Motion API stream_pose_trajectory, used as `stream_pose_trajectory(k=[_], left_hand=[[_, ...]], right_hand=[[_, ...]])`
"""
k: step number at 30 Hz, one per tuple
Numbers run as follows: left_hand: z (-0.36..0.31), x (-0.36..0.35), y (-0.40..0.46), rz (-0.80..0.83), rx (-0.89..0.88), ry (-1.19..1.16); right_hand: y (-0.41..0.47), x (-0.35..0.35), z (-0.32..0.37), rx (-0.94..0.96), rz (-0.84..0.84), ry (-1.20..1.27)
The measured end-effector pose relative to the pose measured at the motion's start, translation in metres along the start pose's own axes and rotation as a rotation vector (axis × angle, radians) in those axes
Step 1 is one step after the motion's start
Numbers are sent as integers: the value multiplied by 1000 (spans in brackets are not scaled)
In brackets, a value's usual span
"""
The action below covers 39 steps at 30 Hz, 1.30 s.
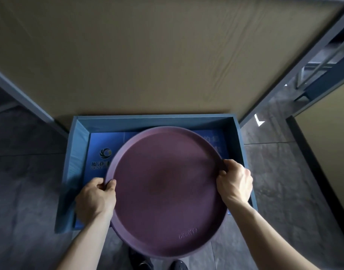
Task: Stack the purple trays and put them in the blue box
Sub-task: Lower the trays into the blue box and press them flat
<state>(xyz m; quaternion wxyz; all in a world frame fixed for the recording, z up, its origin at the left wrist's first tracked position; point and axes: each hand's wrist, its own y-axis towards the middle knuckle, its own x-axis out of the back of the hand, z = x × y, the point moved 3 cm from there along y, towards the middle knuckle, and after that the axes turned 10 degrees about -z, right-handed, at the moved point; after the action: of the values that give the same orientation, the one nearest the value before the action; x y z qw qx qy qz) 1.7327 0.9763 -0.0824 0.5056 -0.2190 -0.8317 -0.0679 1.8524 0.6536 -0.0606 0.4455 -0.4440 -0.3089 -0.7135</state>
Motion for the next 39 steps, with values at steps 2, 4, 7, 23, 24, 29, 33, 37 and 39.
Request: stream_pose_trajectory(k=[2, 4, 7, 23, 24, 29, 33, 37, 39], left_hand=[[-2, 0, -1, 0, 7, -2], [-3, -1, -1, -4, 18, 6], [-3, 0, 1, -11, 18, 20], [0, -2, -3, -9, 28, -19], [0, -1, -3, -9, 31, -23], [2, -1, -3, -20, 33, -36], [0, 0, -5, -34, 18, -22], [-1, 5, -3, -32, 10, -75], [1, 6, 1, -6, 17, -81]], right_hand=[[0, -1, 0, 10, -16, -2], [-1, -2, 1, 8, -22, -6], [-1, -3, 2, 22, -28, -12], [14, -3, 11, 166, 57, -204], [14, -4, 12, 179, 59, -216], [15, -6, 13, 209, 77, -243], [23, -7, 12, 93, 111, -189], [22, -7, 12, 50, 104, -166], [23, -8, 11, 36, 107, -161]])
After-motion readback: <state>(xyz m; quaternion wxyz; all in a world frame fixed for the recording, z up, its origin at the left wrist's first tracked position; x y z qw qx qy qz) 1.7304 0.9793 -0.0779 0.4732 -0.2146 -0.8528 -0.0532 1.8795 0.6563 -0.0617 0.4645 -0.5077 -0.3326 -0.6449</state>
